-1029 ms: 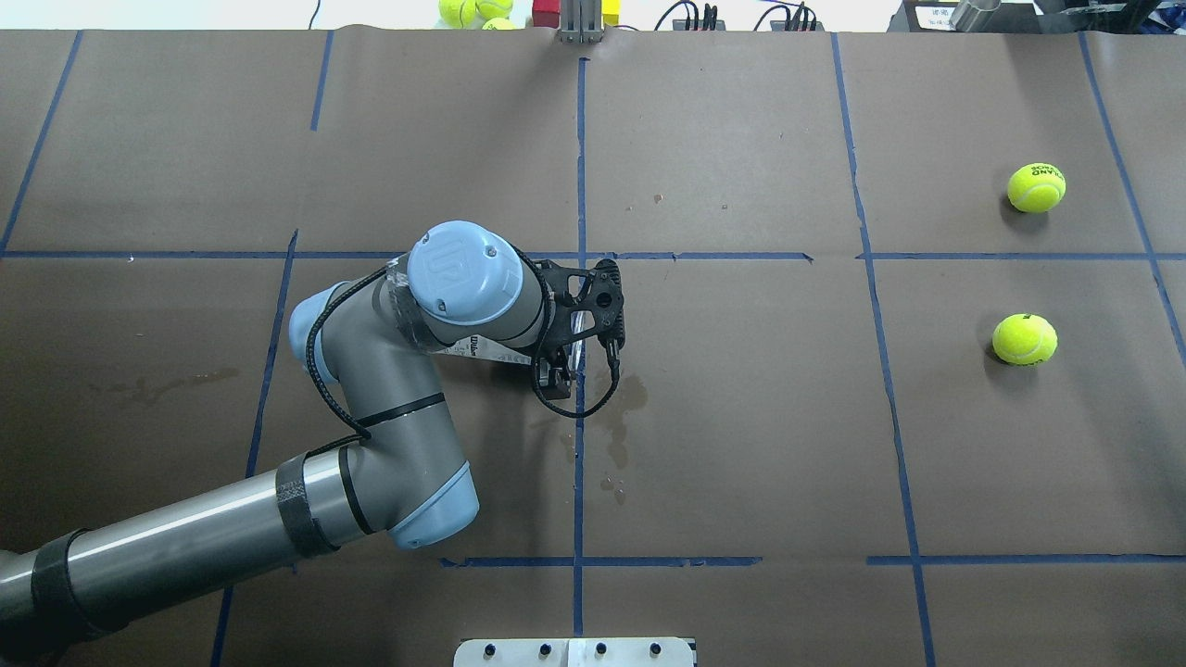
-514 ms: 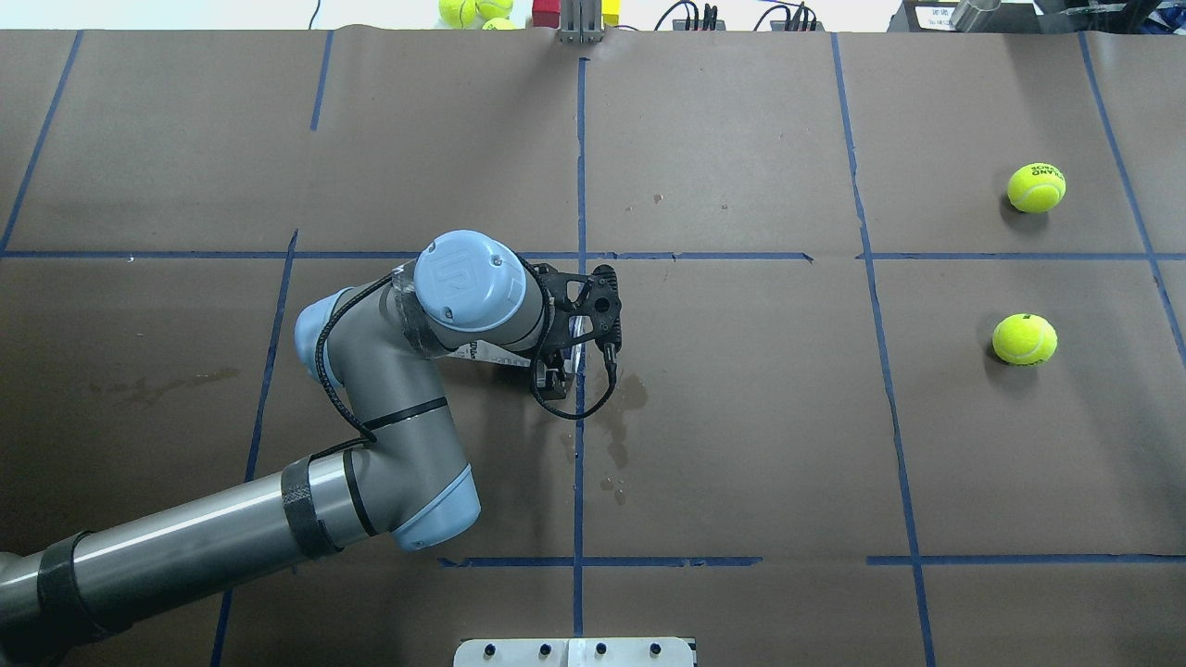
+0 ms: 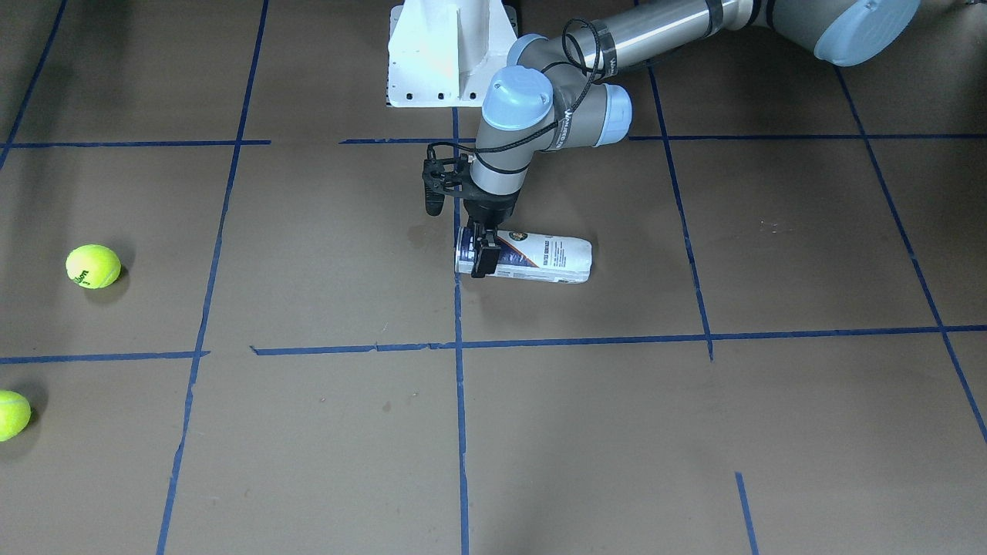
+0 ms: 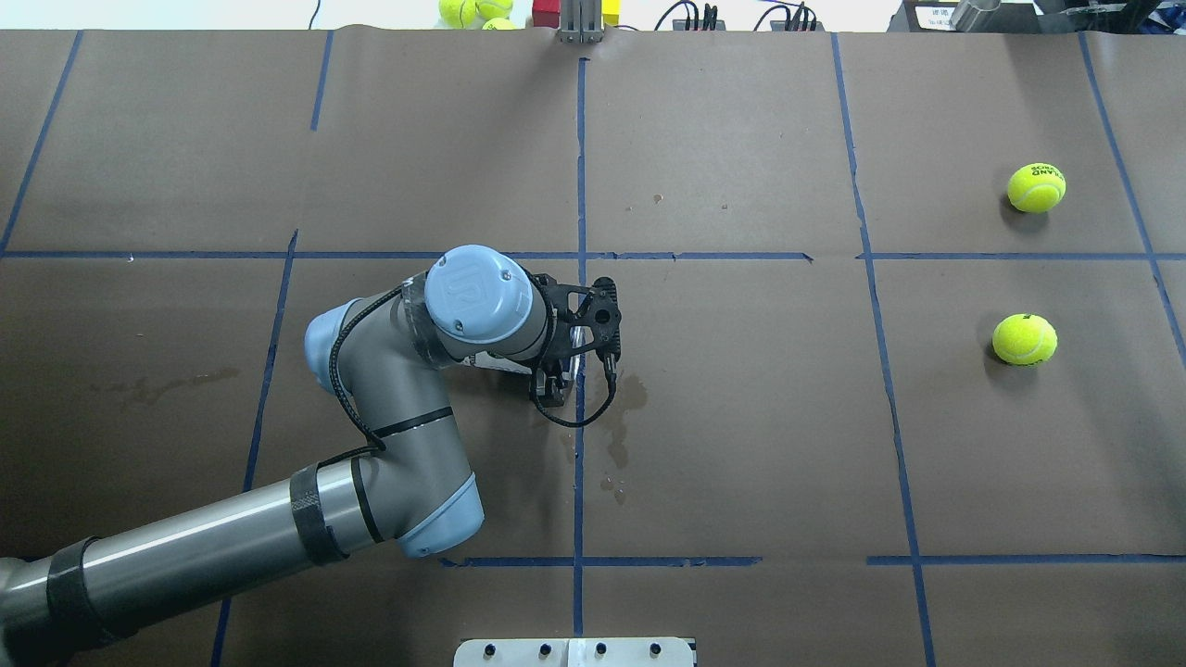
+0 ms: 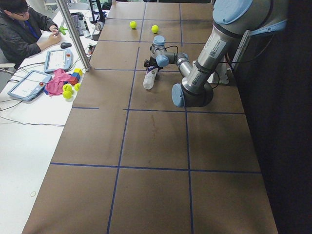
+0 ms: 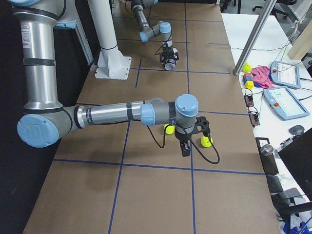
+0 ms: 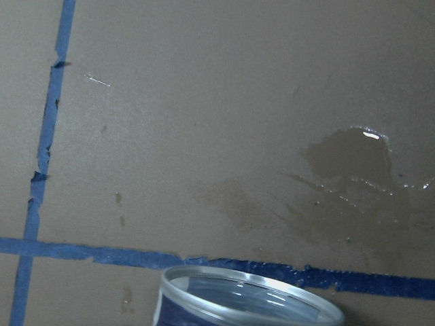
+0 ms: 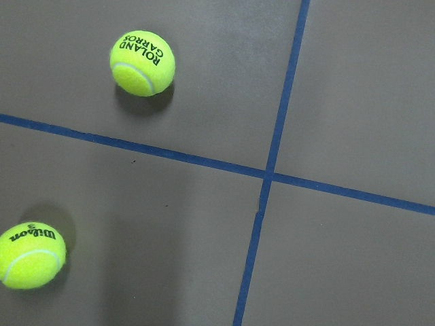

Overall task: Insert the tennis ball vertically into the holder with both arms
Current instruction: 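Lift the can with the left gripper and tilt it upright, open end up, then move the upright can with the left gripper toward the table center, then reach the right gripper down to the Wilson tennis ball while the left holds the can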

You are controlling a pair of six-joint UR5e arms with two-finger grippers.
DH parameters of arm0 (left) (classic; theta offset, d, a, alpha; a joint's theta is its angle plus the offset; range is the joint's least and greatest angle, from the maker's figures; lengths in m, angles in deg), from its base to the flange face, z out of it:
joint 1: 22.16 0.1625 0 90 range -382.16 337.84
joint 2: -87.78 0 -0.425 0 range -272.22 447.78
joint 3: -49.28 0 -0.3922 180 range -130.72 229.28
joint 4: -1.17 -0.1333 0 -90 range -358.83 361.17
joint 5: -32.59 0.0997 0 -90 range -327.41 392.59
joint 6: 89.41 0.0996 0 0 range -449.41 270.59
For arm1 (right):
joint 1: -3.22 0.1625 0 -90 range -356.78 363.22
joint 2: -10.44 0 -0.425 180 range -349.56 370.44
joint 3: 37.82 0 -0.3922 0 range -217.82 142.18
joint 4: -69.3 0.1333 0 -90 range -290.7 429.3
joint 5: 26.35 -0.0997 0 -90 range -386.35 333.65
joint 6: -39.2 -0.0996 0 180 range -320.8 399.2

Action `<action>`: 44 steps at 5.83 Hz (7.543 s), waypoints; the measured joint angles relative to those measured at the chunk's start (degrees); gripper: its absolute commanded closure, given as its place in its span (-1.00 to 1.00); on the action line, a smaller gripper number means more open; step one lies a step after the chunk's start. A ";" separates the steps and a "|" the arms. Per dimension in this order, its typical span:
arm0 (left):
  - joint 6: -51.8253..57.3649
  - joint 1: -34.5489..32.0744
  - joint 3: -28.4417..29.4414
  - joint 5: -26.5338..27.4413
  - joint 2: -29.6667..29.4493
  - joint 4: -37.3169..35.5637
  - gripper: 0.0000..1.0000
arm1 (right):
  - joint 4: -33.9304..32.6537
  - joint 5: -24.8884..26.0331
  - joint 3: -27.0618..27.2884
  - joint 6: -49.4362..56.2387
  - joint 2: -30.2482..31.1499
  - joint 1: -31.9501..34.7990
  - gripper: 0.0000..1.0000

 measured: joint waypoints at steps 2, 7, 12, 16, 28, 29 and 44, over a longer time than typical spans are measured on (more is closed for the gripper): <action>1.24 0.63 0.17 1.75 -0.23 -0.07 -0.14 | 0.00 0.00 0.00 0.00 0.00 0.00 -1.00; 1.15 0.48 -9.90 7.70 -0.13 0.44 -0.15 | 0.00 0.00 0.00 0.00 0.00 0.00 -1.00; -31.95 0.86 -13.93 7.83 3.92 44.16 0.01 | 0.00 -0.16 0.06 -0.04 0.00 0.00 -1.00; -34.09 0.05 1.47 10.27 3.64 78.63 -0.09 | 0.00 -0.26 0.09 0.00 0.00 0.00 -1.00; -36.25 1.98 27.37 15.10 -1.54 103.72 -0.58 | 0.02 -0.18 0.01 0.00 -0.35 0.00 -1.00; -36.29 1.94 27.66 15.39 -1.48 103.78 -0.63 | 0.04 -0.18 0.01 0.00 -0.35 0.00 -1.00; -36.23 1.26 27.16 15.93 1.84 104.07 -0.91 | 0.67 -1.15 10.14 -7.58 3.79 -5.03 -1.00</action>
